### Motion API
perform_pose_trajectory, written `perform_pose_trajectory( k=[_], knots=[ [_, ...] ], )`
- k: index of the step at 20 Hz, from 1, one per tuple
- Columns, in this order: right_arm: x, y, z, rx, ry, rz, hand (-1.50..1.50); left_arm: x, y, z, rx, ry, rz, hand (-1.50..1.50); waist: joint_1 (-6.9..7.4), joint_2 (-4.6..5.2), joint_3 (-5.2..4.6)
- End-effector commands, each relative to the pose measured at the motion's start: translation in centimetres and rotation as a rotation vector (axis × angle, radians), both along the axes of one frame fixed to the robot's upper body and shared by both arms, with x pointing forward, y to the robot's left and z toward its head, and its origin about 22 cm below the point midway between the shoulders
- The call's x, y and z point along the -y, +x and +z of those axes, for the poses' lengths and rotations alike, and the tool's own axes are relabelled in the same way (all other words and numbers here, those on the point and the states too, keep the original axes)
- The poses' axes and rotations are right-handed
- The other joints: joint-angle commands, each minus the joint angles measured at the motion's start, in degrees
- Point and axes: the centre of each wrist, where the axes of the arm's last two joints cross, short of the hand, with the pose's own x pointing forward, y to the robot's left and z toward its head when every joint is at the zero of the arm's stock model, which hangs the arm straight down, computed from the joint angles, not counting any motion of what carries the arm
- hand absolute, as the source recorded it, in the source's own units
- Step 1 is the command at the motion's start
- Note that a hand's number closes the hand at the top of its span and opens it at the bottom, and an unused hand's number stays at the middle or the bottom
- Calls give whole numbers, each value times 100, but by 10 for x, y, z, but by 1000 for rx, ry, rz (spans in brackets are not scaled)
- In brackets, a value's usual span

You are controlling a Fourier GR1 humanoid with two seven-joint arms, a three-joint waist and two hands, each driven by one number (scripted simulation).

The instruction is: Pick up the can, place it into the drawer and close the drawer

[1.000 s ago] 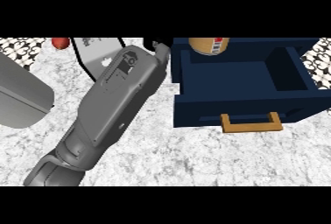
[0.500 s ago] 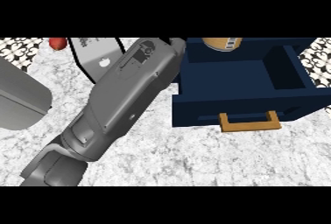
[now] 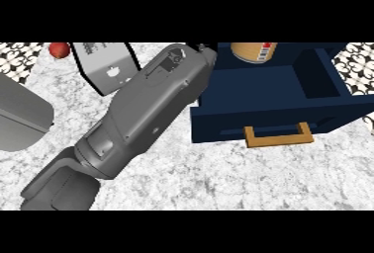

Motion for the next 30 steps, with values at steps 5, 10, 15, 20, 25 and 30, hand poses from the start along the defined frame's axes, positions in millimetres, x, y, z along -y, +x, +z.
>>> perform_pose_trajectory(
  k=[5, 10, 15, 20, 25, 30],
  knots=[
    [0, 4, 11, 22, -6, 3, -150, -4, 6, -24, -16, 76, 34, 150, -87, 37, 1],
    [10, -1, 0, 4, -12, 7, -150, 5, 3, -14, -33, 89, 88, -150, -121, 19, 7],
    [3, 4, 9, 8, -18, -4, -150, 0, 4, -28, -34, 77, 116, -150, -76, 28, 2],
    [-6, 6, 10, 8, -12, 2, -150, -3, -1, -48, -41, 90, 108, -150, -85, 36, 0],
    [-2, 14, 1, 25, -12, 31, -150, 3, -1, -36, -8, 81, 144, -150, -135, 41, 7],
    [-2, 13, 45, 140, -335, -5, -150, 3, -2, -37, 19, 30, 103, -150, -60, 58, -4]
  ],
)
